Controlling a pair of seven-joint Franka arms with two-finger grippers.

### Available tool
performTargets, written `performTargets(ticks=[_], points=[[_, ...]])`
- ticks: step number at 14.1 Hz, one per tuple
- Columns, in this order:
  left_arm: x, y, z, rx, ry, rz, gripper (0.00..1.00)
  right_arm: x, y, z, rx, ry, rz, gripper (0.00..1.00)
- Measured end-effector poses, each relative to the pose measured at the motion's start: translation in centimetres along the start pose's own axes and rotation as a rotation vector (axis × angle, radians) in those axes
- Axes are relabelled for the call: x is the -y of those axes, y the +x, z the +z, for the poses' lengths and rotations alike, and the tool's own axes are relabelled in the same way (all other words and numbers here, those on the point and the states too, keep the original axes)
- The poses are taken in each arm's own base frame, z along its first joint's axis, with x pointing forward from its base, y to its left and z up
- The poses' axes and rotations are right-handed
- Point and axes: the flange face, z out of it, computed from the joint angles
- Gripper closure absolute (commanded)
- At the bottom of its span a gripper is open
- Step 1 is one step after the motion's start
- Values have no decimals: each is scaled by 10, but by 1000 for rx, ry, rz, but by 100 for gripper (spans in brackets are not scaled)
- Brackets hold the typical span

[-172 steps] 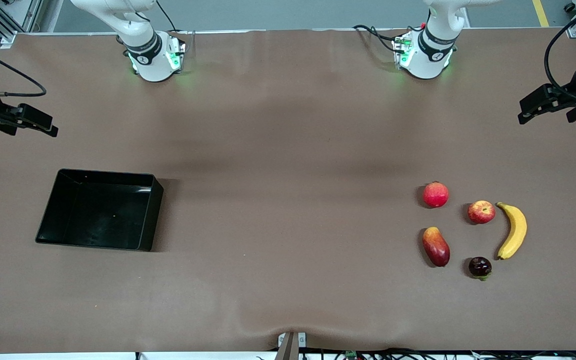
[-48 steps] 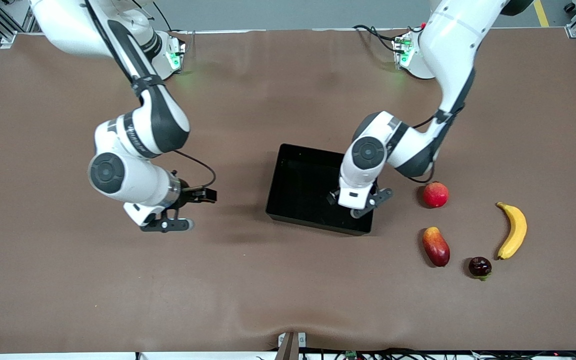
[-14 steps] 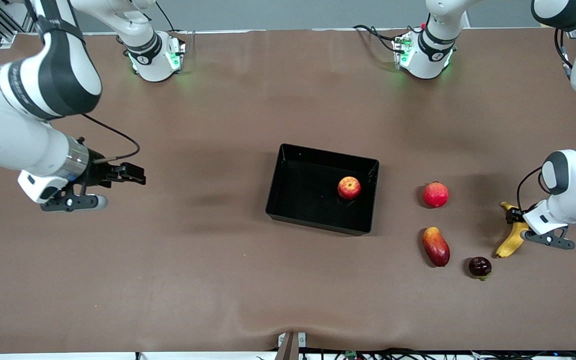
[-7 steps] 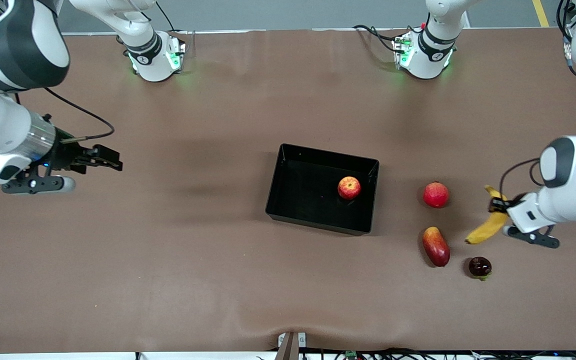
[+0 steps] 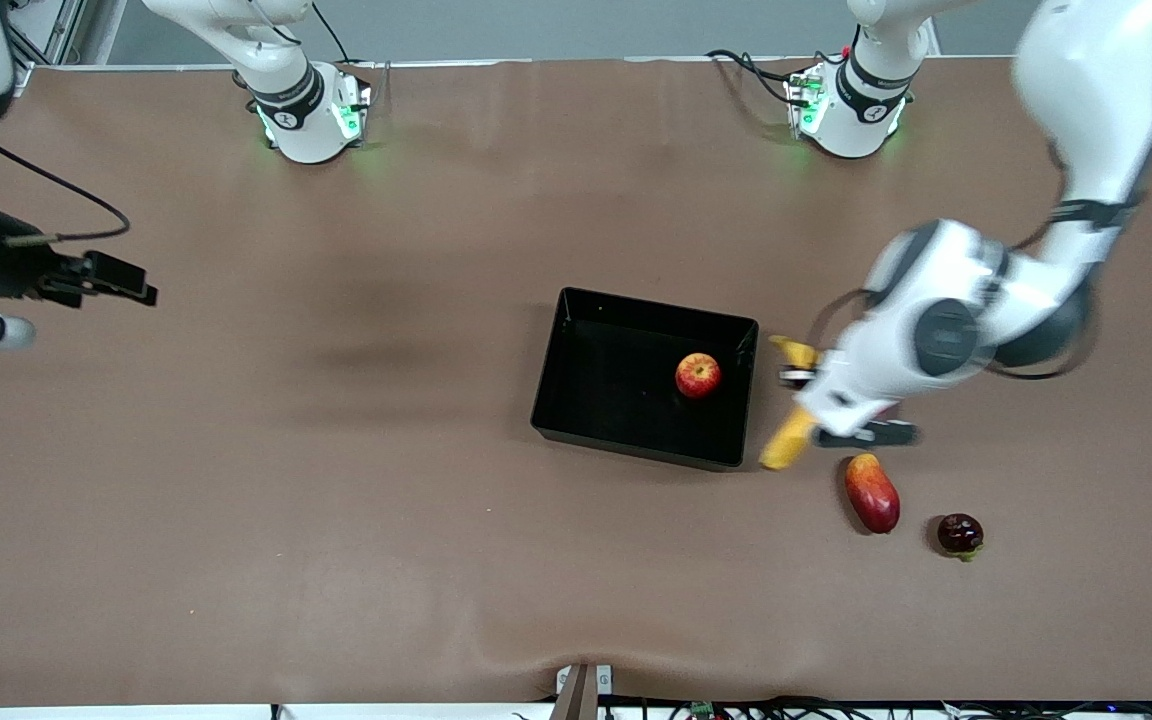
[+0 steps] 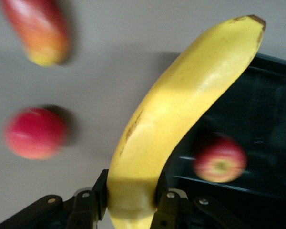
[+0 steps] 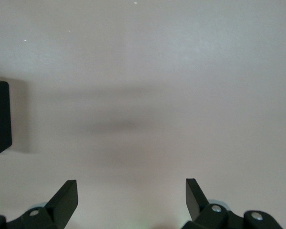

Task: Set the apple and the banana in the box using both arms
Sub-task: 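Carry the banana with the left gripper into the black tray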

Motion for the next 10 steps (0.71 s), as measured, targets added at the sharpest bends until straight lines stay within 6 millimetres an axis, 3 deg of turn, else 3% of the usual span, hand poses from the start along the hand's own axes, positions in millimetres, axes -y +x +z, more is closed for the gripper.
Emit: performTargets(ticks=[3, 6, 10], points=[[-73, -20, 26, -15, -66, -101, 100, -16, -15, -20, 3, -11, 33, 0], [-115, -31, 55, -32, -103, -187, 100, -19, -27, -34, 12, -11, 83, 0], [-173, -59, 99, -71, -68, -170, 100, 0, -36, -50, 14, -25, 108, 0]])
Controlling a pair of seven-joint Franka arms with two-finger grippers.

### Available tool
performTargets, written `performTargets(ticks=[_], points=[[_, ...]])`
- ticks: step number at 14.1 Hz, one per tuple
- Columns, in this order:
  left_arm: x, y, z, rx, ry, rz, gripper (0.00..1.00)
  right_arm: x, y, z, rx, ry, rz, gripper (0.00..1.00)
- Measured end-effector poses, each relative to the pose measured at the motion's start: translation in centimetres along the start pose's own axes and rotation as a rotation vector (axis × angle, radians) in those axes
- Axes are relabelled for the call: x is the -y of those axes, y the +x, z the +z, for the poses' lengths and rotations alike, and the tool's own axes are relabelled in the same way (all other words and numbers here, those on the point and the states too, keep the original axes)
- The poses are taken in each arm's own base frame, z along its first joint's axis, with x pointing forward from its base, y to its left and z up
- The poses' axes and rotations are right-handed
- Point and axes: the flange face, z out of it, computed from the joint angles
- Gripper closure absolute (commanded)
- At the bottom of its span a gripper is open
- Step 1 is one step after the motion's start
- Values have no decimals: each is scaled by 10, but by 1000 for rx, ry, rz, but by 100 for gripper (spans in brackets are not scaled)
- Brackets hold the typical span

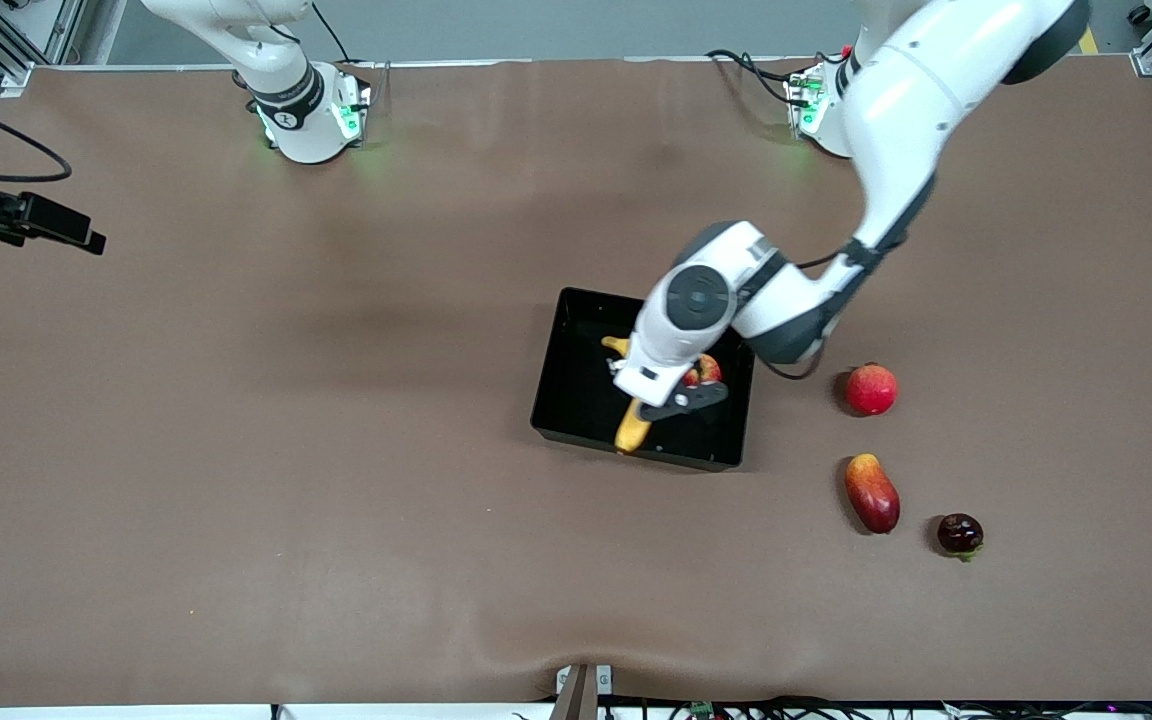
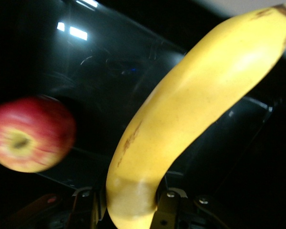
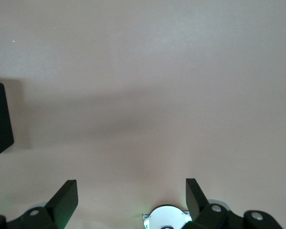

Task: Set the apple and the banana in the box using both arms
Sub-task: 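Lower the banana into the tray and open the left gripper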

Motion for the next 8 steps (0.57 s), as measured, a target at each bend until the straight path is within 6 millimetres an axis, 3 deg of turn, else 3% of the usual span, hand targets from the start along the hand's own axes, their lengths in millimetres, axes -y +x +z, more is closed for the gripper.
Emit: performTargets(ticks=[5, 6, 7, 8], points=[[-26, -31, 65, -12, 48, 33, 100, 3, -1, -6, -20, -7, -10, 0], [-28, -34, 69, -10, 50, 34, 74, 3, -1, -7, -23, -7, -11, 0], [-30, -35, 68, -11, 47, 33, 30, 3, -1, -7, -25, -7, -12, 0], [-31, -35, 68, -12, 47, 26, 0, 3, -1, -7, -27, -7, -14, 0]])
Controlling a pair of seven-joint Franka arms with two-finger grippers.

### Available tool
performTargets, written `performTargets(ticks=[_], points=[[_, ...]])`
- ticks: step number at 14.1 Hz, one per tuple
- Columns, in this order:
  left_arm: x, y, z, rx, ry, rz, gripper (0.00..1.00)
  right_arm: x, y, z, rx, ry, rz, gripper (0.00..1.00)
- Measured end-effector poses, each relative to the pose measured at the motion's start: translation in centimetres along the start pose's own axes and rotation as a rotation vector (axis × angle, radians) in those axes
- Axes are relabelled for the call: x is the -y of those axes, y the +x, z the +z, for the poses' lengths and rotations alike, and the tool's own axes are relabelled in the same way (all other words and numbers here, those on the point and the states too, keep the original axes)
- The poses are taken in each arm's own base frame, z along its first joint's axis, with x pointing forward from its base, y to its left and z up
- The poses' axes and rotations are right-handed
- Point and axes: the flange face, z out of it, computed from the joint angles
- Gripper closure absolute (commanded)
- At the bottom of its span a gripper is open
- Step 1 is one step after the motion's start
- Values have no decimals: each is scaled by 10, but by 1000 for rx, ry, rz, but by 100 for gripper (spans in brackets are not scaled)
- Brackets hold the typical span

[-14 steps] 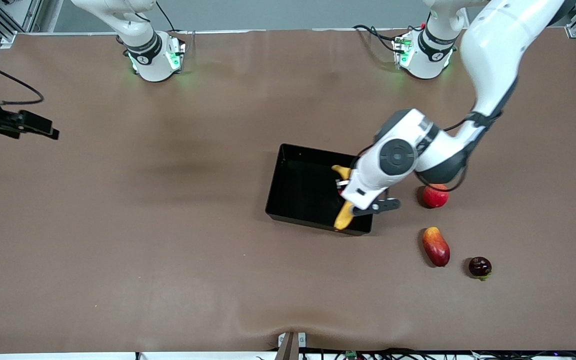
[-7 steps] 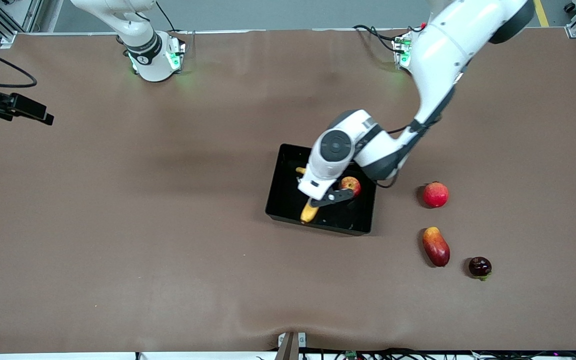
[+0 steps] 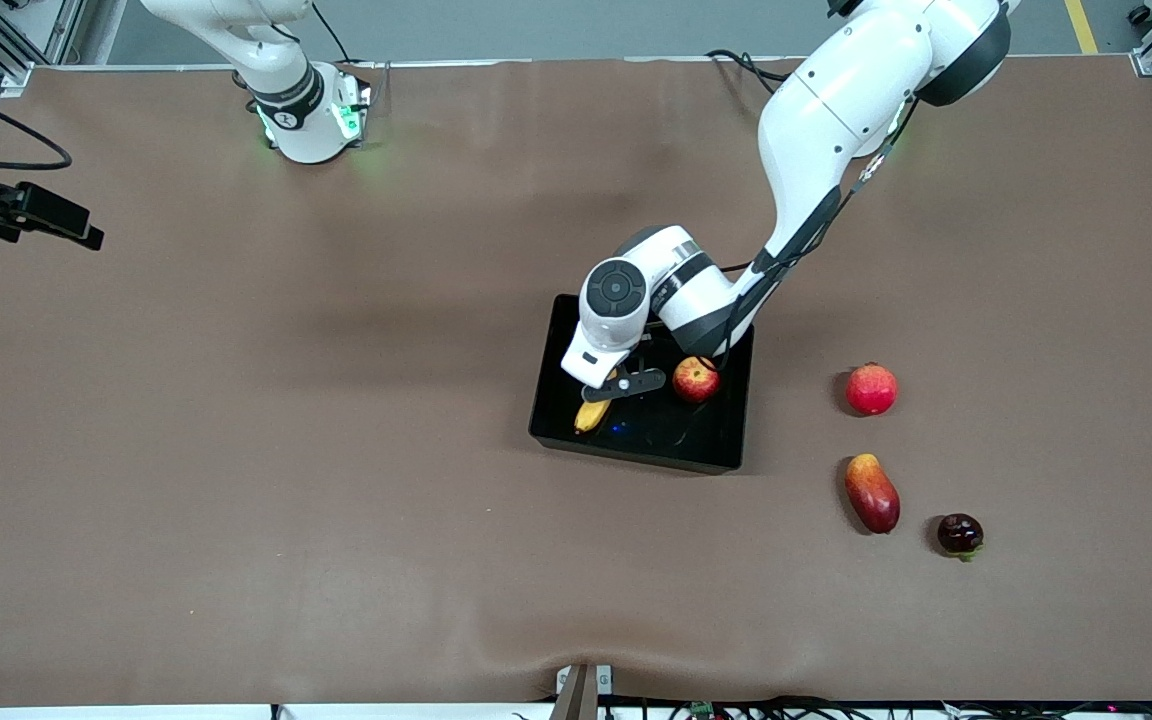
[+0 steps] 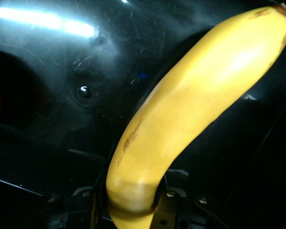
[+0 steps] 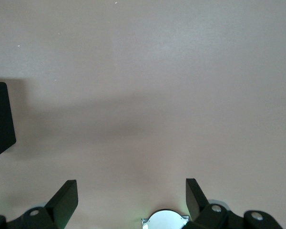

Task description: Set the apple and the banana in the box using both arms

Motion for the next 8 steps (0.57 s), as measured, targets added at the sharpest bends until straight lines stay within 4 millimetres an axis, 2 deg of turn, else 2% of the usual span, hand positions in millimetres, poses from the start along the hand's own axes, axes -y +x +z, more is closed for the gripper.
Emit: performTargets(ticks=[2, 3, 4, 5, 6, 8], points=[[1, 8, -5, -14, -5, -10, 0, -1, 0, 0, -2, 0, -5, 0], [2, 16, -16, -37, -8, -15, 0, -1, 0, -1, -4, 0, -8, 0], [5, 28, -35, -68, -8, -22, 0, -1, 1, -1, -7, -1, -12, 0], [12, 43, -65, -102, -4, -33, 0, -2, 2, -2, -19, -6, -21, 0], [26, 62, -107, -133, 3, -40, 0, -5, 5, -4, -48, -23, -46, 0], [75, 98, -202, -199, 22, -40, 0, -12, 10, -8, -86, -52, -97, 0]])
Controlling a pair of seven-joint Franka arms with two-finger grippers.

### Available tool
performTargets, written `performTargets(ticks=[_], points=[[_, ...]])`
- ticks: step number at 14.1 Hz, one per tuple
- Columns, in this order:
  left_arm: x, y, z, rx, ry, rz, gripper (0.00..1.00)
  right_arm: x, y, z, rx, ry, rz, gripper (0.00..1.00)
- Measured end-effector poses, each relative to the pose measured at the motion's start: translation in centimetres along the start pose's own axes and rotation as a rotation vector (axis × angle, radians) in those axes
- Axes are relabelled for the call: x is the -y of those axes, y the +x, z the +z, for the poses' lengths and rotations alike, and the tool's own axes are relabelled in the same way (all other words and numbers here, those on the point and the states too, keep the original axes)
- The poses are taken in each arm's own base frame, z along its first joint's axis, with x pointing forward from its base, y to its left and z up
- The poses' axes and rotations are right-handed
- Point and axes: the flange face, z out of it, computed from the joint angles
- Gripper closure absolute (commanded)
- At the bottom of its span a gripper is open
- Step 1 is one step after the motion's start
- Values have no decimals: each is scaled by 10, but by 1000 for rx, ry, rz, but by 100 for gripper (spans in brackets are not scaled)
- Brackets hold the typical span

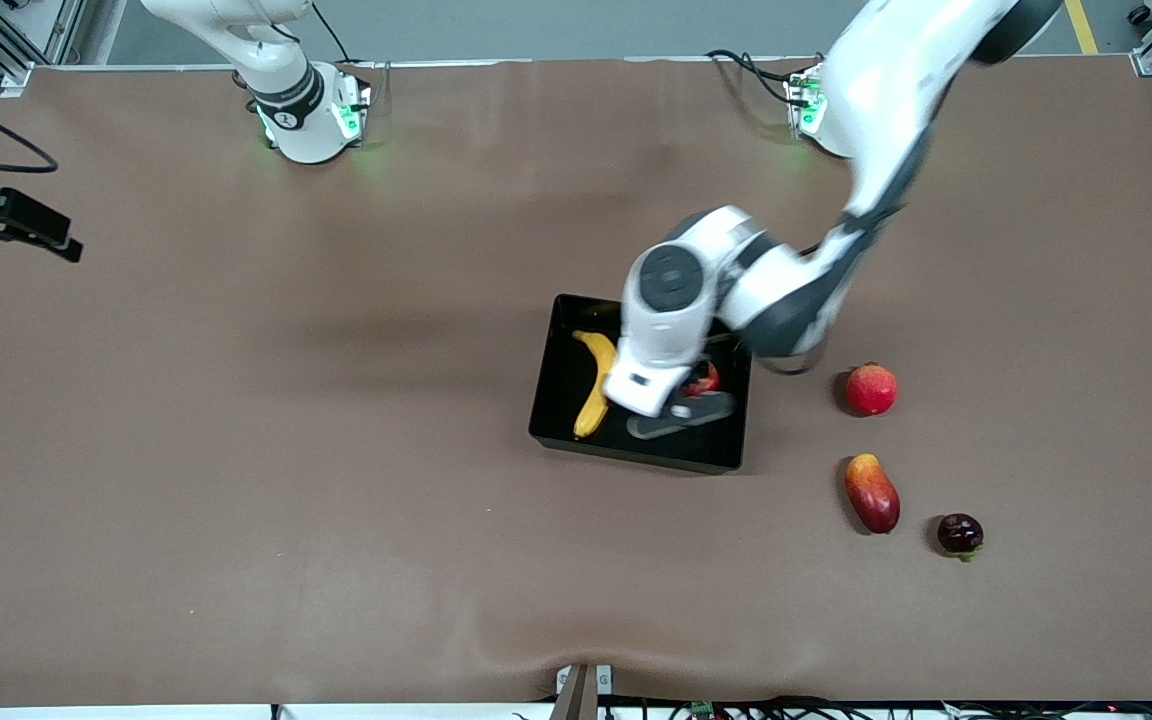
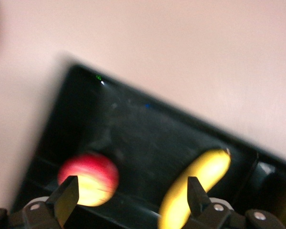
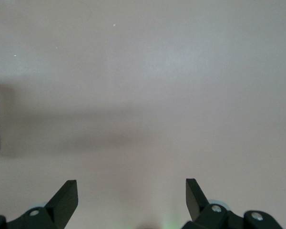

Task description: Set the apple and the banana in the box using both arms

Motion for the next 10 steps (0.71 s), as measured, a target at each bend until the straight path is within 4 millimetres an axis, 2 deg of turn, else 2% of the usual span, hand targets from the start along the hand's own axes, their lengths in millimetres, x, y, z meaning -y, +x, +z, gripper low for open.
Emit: performTargets(ticks=[2, 4, 6, 10], points=[[65, 42, -70, -46, 30, -7, 0, -4, 0, 1, 1, -3, -10, 0], [124, 68, -119, -65, 59, 13, 0, -5, 0, 2, 1, -3, -11, 0], [165, 79, -150, -62, 73, 50, 0, -4, 0, 4, 8, 1, 7, 0], [224, 88, -197, -52, 39, 94, 0, -3, -4, 8, 49, 5, 31, 0]])
